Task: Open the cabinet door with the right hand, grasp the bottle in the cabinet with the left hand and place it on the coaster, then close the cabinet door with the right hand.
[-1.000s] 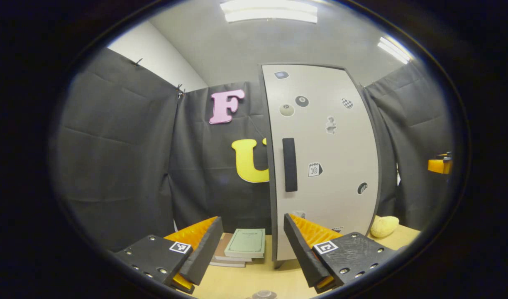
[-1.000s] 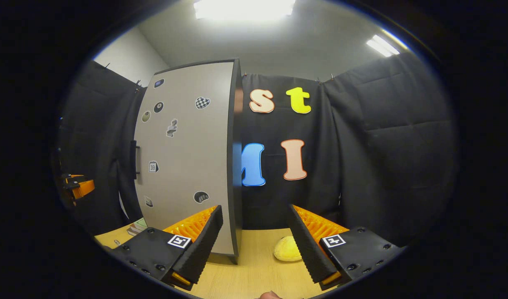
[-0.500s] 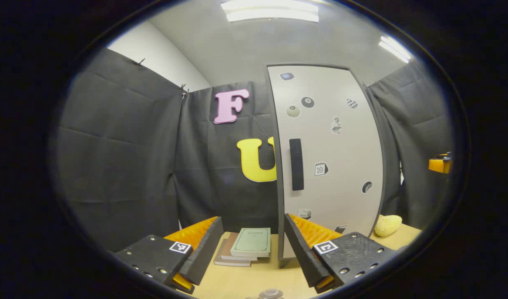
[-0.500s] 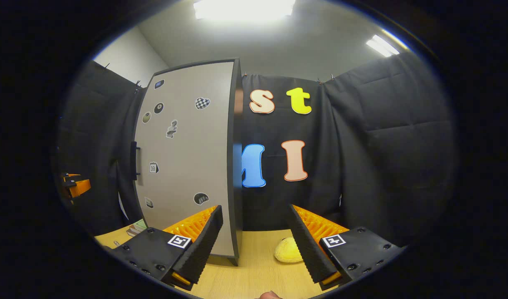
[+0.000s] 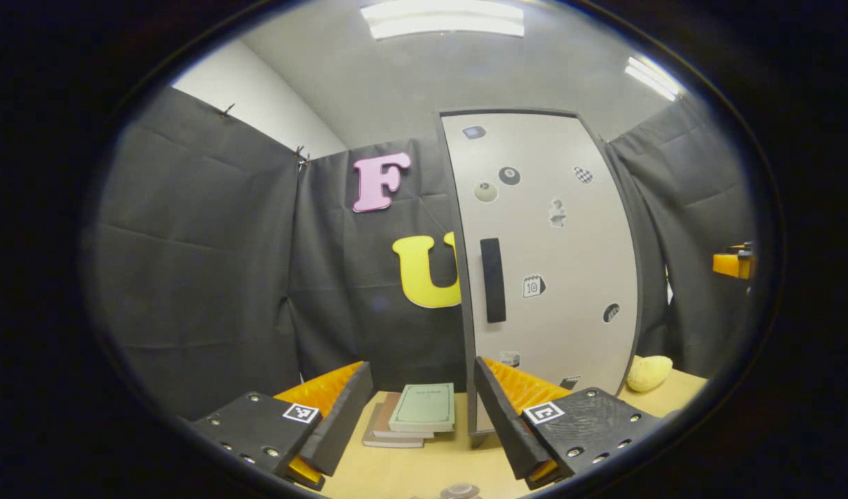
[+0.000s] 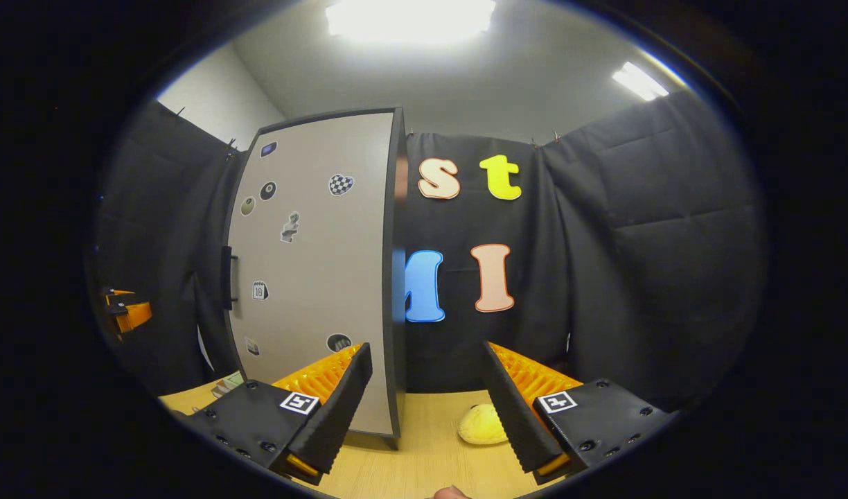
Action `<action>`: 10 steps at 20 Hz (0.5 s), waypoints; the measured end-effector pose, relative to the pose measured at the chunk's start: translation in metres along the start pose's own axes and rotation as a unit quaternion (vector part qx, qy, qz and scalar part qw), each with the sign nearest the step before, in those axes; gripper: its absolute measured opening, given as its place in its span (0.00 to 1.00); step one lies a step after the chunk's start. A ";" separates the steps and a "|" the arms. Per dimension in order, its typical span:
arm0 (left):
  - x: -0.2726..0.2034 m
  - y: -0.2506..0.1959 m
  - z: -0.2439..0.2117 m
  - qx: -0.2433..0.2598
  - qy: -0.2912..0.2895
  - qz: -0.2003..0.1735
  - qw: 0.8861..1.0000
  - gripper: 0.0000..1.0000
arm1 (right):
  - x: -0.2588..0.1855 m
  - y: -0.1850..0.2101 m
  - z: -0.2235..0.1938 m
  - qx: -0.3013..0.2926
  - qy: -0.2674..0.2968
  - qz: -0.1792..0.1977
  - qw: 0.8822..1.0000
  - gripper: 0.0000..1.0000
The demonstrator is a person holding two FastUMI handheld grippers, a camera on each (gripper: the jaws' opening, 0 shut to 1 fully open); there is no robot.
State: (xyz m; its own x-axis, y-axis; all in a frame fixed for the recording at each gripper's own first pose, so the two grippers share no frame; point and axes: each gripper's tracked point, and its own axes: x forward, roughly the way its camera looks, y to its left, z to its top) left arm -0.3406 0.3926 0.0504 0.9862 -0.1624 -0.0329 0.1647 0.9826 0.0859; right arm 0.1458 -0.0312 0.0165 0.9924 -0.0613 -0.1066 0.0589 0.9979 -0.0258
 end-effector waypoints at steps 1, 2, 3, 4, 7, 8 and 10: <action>0.001 0.000 0.000 0.002 -0.002 0.000 1.000 0.89 | 0.000 0.000 -0.001 0.000 0.002 0.001 1.000 0.94; 0.001 0.001 0.000 0.005 -0.003 0.003 1.000 0.91 | 0.001 0.000 -0.002 0.000 0.002 -0.002 1.000 0.99; 0.002 0.002 0.000 0.006 -0.004 0.007 1.000 0.89 | 0.000 -0.001 -0.003 0.000 0.001 -0.004 1.000 0.99; 0.002 0.001 0.001 0.006 -0.004 0.006 1.000 0.89 | 0.001 0.001 -0.003 0.001 0.000 -0.004 1.000 0.99; 0.001 0.001 0.002 0.007 -0.006 0.002 1.000 0.89 | 0.001 0.002 -0.007 0.004 0.004 -0.002 1.000 0.99; 0.002 0.001 0.002 0.008 -0.007 0.001 1.000 0.89 | 0.001 0.002 -0.006 0.004 0.002 -0.003 1.000 0.94; 0.002 0.003 0.005 0.012 -0.014 0.005 1.000 0.89 | -0.001 -0.002 -0.002 0.004 -0.010 -0.008 1.000 0.98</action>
State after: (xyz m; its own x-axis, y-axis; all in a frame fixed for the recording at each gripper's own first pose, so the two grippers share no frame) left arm -0.3383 0.3947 0.0554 0.9878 -0.1555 -0.0044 0.1550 0.9817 0.1105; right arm 0.1442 -0.0332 0.0148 0.9933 -0.0767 -0.0865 0.0752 0.9970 -0.0202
